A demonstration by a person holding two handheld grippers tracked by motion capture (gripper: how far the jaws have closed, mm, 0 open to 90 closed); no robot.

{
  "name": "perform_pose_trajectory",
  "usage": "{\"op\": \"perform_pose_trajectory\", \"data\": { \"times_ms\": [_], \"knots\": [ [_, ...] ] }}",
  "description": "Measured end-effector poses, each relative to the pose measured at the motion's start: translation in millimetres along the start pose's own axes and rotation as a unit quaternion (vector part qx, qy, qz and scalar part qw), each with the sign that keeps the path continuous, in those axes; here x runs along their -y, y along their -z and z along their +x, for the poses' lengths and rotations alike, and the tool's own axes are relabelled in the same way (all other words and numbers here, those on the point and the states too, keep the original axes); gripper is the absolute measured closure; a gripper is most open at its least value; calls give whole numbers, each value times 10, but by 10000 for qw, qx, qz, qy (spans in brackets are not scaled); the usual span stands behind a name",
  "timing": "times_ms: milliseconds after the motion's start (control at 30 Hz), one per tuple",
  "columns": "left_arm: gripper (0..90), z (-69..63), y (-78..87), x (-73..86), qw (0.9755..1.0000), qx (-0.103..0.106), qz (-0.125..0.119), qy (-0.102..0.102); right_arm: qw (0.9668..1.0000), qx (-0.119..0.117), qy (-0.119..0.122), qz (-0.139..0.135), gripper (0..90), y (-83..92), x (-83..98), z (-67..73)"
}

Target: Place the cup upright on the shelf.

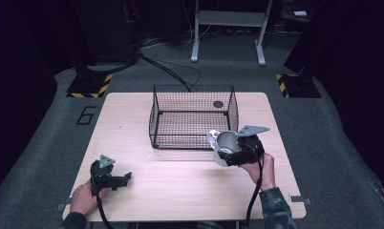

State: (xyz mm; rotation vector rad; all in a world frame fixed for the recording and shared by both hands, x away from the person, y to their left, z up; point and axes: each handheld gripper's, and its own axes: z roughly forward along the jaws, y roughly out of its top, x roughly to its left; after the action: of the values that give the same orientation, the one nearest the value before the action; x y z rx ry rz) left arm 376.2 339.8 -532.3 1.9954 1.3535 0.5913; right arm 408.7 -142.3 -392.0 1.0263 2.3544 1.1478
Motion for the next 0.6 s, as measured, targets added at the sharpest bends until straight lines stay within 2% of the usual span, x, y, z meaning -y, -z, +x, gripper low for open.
{"op": "perform_pose_trajectory", "data": {
  "times_ms": [333,600],
  "knots": [
    [2,1,1,0,10000,0,7,-5,9998,-3,144,-100,71,46,-255,-23],
    [2,1,-1,1,10000,5,-6,-1,9998,-5,103,-168,71,29,-371,-75]
  ]
}}
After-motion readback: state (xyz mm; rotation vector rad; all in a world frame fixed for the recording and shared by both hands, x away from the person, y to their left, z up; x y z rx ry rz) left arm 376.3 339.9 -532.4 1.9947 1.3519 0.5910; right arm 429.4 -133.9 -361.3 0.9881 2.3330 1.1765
